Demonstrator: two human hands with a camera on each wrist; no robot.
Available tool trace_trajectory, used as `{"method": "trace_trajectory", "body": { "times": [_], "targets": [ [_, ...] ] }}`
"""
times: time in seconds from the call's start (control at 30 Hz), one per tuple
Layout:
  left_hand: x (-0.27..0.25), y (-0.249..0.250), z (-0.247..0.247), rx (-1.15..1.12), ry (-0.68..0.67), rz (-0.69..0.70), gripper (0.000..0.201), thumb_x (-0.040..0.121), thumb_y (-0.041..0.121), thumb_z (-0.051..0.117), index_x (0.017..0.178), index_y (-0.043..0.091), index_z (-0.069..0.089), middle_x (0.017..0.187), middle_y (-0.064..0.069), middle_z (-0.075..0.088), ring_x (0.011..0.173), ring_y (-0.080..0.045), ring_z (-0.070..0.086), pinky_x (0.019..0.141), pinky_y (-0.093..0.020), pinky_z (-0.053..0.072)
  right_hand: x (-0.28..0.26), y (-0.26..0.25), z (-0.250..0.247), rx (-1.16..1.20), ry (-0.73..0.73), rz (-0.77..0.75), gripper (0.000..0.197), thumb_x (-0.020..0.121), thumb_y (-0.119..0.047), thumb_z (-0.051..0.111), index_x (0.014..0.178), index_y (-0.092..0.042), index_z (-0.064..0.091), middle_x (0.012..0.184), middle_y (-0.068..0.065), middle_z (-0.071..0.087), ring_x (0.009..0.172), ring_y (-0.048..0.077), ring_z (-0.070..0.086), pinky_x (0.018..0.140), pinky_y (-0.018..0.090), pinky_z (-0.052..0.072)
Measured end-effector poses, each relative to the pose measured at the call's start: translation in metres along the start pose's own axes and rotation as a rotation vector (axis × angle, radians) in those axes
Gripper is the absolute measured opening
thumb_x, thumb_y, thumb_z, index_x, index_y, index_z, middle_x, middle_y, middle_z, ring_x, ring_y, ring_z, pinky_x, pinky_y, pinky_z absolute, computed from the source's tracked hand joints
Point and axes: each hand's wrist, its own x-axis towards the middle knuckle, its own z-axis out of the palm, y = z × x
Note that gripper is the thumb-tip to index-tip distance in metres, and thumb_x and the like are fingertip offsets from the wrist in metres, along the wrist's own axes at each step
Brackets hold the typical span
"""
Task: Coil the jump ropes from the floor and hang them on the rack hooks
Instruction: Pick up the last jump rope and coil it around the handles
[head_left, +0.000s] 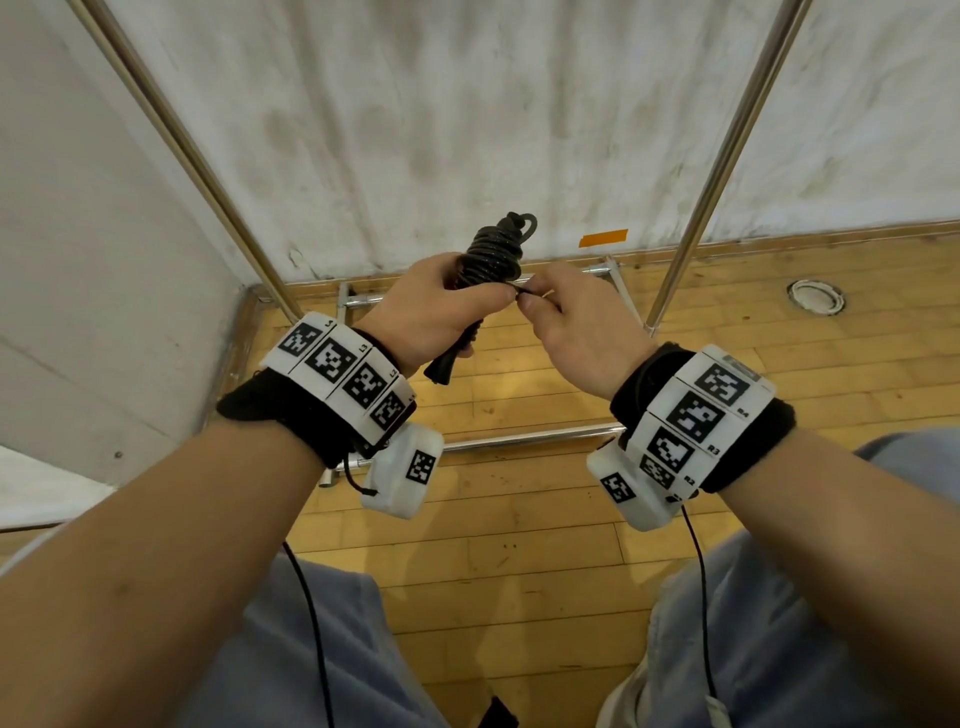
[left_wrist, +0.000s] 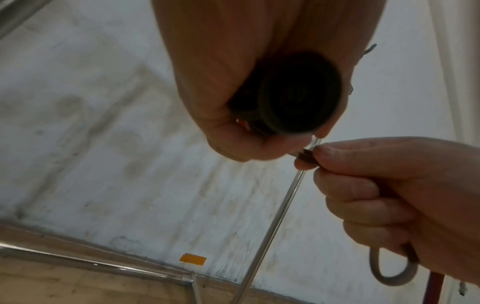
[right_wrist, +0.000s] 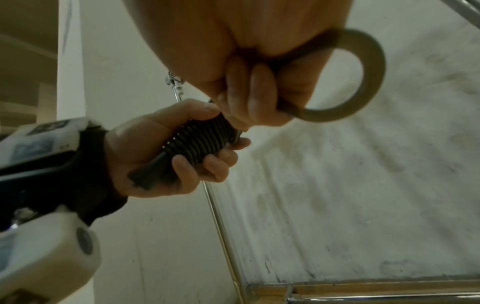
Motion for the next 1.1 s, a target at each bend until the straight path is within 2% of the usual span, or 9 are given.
{"method": "trace_trajectory", "body": {
  "times": [0.1, 0.17, 0.27, 0.37, 0.47, 0.67, 0.83, 0.93, 1.1],
  "targets": [
    [0.000, 0.001, 0.001, -0.053, -0.007, -0.018, 0.029, 0.086, 0.019, 0.067, 0.108, 0.008, 0.054, 0.073, 0.000, 0.053, 0.054, -0.005, 0.054, 0.053, -0.024, 0.054, 0.001, 0.001, -0.003, -0.011, 0.023, -0.020, 0.021, 0.097, -0.025, 0.044, 0.078, -0.023, 0.051, 0.068, -0.010, 0.050, 0.063, 0.006, 0.047, 0.052, 0.010, 0.034],
    [0.000, 0.000, 0.002, -0.110, -0.022, -0.045, 0.037, 0.084, 0.019, 0.069, 0.113, 0.009, 0.048, 0.089, -0.003, 0.056, 0.071, -0.011, 0.060, 0.065, -0.034, 0.059, -0.001, 0.003, -0.003, -0.076, -0.011, -0.007, 0.028, 0.098, -0.029, 0.040, 0.076, -0.021, 0.054, 0.070, -0.005, 0.055, 0.067, 0.015, 0.051, 0.058, 0.021, 0.039],
    [-0.001, -0.001, 0.002, -0.150, -0.056, -0.068, 0.033, 0.085, 0.018, 0.068, 0.107, 0.017, 0.044, 0.096, -0.003, 0.062, 0.077, -0.018, 0.070, 0.058, -0.033, 0.058, -0.003, 0.001, -0.002, -0.148, -0.039, 0.015, 0.034, 0.099, -0.034, 0.035, 0.075, -0.018, 0.053, 0.068, -0.003, 0.054, 0.067, 0.017, 0.051, 0.062, 0.033, 0.041],
    [0.001, -0.002, 0.000, -0.070, -0.044, -0.047, 0.030, 0.085, 0.018, 0.068, 0.104, 0.017, 0.045, 0.084, -0.004, 0.066, 0.055, -0.016, 0.065, 0.045, -0.026, 0.049, 0.000, -0.001, -0.007, -0.109, -0.053, 0.026, 0.034, 0.099, -0.032, 0.038, 0.074, -0.019, 0.057, 0.060, -0.008, 0.049, 0.059, 0.008, 0.048, 0.054, 0.024, 0.036],
    [0.002, -0.004, -0.001, 0.039, 0.012, -0.015, 0.037, 0.082, 0.017, 0.068, 0.108, 0.015, 0.043, 0.078, -0.003, 0.061, 0.048, -0.012, 0.058, 0.045, -0.026, 0.048, 0.000, -0.003, -0.011, -0.035, -0.088, 0.027, 0.026, 0.097, -0.029, 0.043, 0.079, -0.023, 0.061, 0.050, -0.012, 0.041, 0.046, -0.002, 0.045, 0.048, 0.018, 0.026],
    [0.002, -0.005, 0.009, 0.167, 0.097, 0.025, 0.046, 0.080, 0.019, 0.070, 0.112, 0.022, 0.037, 0.080, 0.004, 0.059, 0.049, -0.002, 0.055, 0.047, -0.022, 0.049, -0.001, -0.006, -0.007, 0.080, -0.063, -0.007, 0.029, 0.096, -0.017, 0.045, 0.074, -0.008, 0.062, 0.049, -0.011, 0.036, 0.041, 0.000, 0.037, 0.048, 0.019, 0.029],
    [-0.001, 0.000, 0.011, 0.050, 0.015, 0.027, 0.039, 0.088, 0.016, 0.061, 0.116, 0.020, 0.034, 0.083, -0.002, 0.054, 0.061, -0.014, 0.055, 0.052, -0.026, 0.050, -0.002, -0.005, -0.009, 0.105, -0.002, -0.010, 0.031, 0.096, -0.015, 0.044, 0.068, -0.018, 0.057, 0.051, -0.011, 0.040, 0.046, 0.004, 0.036, 0.048, 0.021, 0.027],
    [-0.003, 0.003, 0.008, -0.035, -0.014, 0.030, 0.026, 0.095, 0.014, 0.053, 0.115, 0.017, 0.036, 0.082, -0.004, 0.055, 0.065, -0.018, 0.058, 0.056, -0.025, 0.053, 0.000, -0.005, -0.011, 0.127, 0.033, 0.007, 0.025, 0.097, -0.016, 0.043, 0.080, -0.017, 0.061, 0.058, -0.007, 0.045, 0.051, 0.007, 0.039, 0.046, 0.015, 0.030],
    [-0.003, 0.010, 0.004, -0.101, 0.063, 0.093, 0.030, 0.083, 0.011, 0.071, 0.101, 0.013, 0.047, 0.084, -0.006, 0.061, 0.067, -0.019, 0.060, 0.058, -0.033, 0.054, -0.002, -0.008, -0.011, 0.163, 0.078, -0.020, 0.027, 0.098, -0.015, 0.040, 0.080, -0.015, 0.060, 0.061, -0.008, 0.045, 0.055, 0.005, 0.040, 0.049, 0.012, 0.031]
  ]
}}
